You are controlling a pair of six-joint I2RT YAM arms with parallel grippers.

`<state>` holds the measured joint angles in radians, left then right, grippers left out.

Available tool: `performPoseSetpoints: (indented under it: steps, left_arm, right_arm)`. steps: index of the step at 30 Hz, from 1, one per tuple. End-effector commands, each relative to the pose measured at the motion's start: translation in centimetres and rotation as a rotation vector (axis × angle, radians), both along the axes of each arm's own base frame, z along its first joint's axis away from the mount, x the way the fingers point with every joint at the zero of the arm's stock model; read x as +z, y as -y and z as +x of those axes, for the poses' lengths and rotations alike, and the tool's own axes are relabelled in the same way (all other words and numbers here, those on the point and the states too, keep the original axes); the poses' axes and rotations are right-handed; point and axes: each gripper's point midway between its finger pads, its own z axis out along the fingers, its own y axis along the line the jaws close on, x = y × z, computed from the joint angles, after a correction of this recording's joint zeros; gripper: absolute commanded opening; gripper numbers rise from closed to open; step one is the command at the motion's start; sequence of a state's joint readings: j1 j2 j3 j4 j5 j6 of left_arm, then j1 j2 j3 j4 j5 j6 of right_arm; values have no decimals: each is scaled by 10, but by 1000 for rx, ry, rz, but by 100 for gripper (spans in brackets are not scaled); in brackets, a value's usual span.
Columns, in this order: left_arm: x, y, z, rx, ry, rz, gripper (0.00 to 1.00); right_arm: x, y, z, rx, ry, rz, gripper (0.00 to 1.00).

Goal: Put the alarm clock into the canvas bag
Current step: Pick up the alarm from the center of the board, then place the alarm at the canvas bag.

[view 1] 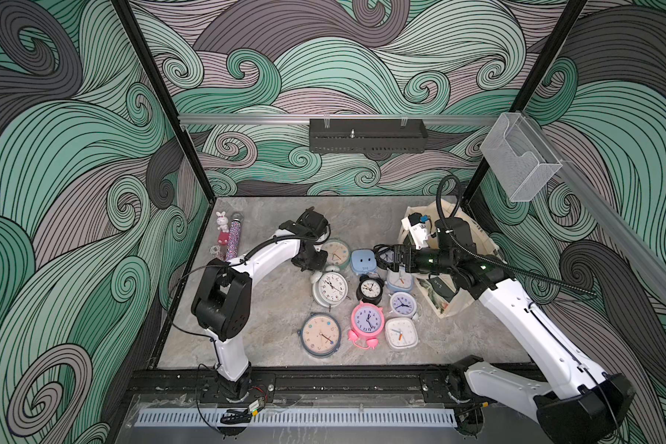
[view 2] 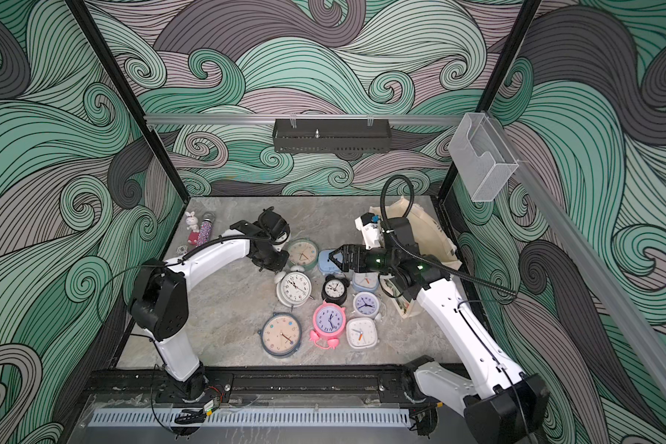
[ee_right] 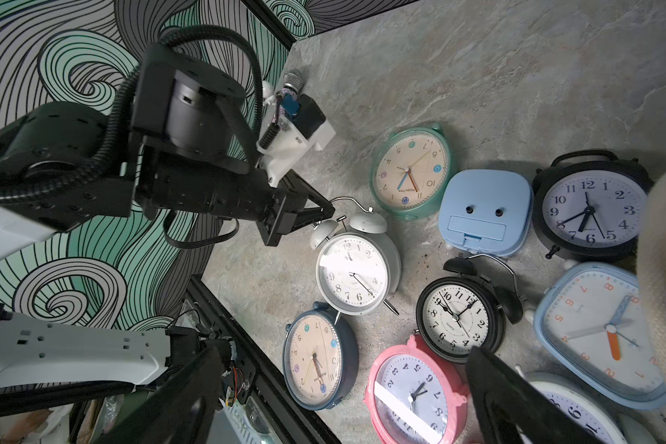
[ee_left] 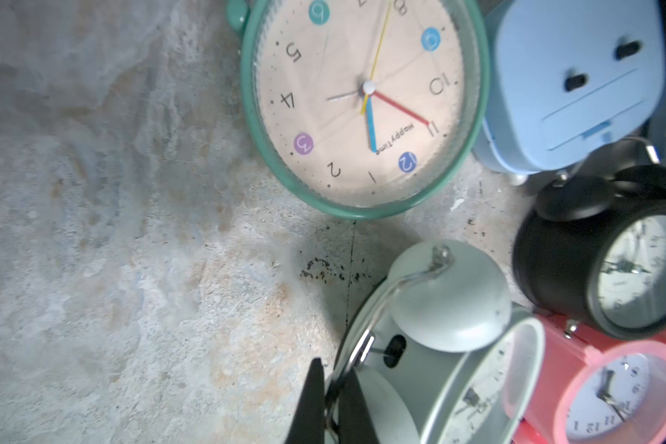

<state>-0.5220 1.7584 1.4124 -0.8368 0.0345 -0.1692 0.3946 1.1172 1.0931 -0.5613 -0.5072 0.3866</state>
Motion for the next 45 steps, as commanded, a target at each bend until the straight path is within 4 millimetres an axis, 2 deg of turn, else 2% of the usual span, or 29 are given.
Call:
performPoseSetpoints:
  steps: [1, 6, 9, 15, 20, 24, 28, 33, 37, 45]
  left_arm:
    - [31, -1, -5, -2, 63, -41, 0]
    - [62, 0, -15, -38, 118, -99, 0]
    - [84, 0, -20, -74, 169, -126, 0]
    - [139, 0, -22, -117, 339, -199, 0]
    - [191, 1, -29, -151, 471, -277, 0]
    - [220, 8, -39, -205, 510, -345, 0]
    - [248, 20, -52, -283, 555, -446, 0]
    - [273, 30, -58, -343, 621, -525, 0]
    - [287, 41, -59, -378, 635, -596, 0]
    - [302, 53, -44, -380, 636, -676, 0]
  right_arm:
    - [11, -8, 4, 33, 42, 34, 100]
    - [12, -19, 13, 64, 100, 86, 100]
    - [21, -28, 23, 87, 162, 138, 100]
    - [25, -41, 43, 122, 272, 178, 100]
    - [14, -63, 48, 281, 353, 244, 100]
    - [7, -81, 41, 471, 381, 281, 100]
    - [6, -87, 43, 594, 459, 278, 100]
    - [36, -92, 51, 682, 509, 383, 100]
    - [50, -96, 49, 750, 511, 439, 100]
    - [47, -95, 40, 808, 471, 459, 100]
